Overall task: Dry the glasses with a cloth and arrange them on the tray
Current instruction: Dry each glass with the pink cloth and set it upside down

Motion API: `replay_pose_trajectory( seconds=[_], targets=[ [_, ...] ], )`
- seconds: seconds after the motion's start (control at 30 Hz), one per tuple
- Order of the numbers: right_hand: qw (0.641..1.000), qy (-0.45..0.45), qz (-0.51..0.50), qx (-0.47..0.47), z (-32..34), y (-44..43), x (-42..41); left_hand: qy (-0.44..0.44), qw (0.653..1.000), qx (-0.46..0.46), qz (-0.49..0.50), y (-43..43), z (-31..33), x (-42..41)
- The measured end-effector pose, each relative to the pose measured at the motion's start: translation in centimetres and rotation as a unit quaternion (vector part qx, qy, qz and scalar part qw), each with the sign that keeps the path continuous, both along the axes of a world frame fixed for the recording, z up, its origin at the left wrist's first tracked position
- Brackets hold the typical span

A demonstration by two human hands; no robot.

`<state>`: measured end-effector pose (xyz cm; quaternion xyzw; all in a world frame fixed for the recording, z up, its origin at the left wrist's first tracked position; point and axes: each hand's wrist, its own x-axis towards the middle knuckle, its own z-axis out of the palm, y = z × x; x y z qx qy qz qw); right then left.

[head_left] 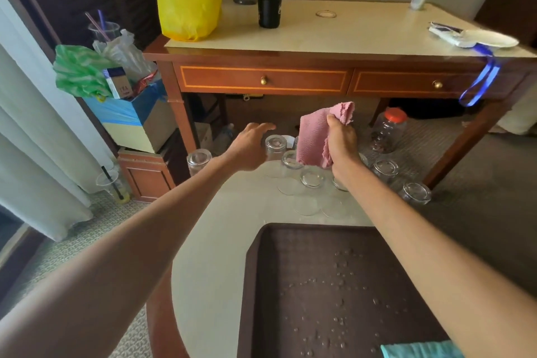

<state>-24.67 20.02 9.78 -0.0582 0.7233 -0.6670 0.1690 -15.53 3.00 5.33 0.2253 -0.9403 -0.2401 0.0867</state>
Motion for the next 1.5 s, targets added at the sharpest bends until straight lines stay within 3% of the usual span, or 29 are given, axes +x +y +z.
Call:
replay_pose_trajectory(
  seconds=[0.17,0.43,0.87,1.03,1.27,1.5],
  targets=[
    [1.0,0.0,-0.004,-0.003,0.0,0.8,-0.1,-0.078,0.996,-0.009,-0.035,-0.6,-1.6,-2.4],
    [1.0,-0.019,-0.005,0.013,-0.5,1.7,-1.2,-0.044,0.999,-0.013,-0.012,-0.2,-2.2,-3.2],
    [1.0,-0.015,0.014,0.012,0.3,2.5,-0.4,-0.063,0.994,-0.034,0.086,-0.2,-1.9,0.3],
    [0.999,-0.017,0.028,0.021,1.2,3.1,0.5,-0.005,0.995,0.029,0.098,0.0,-1.2,2.2],
    [0.998,0.011,0.04,0.039,5.1,5.9,3.1,0.054,0.988,0.124,0.081,1.6,5.5,6.3],
    [0.992,0.036,0.088,0.084,10.1,10.7,7.7,0.128,0.933,0.335,-0.018,6.0,15.4,11.9]
  ],
)
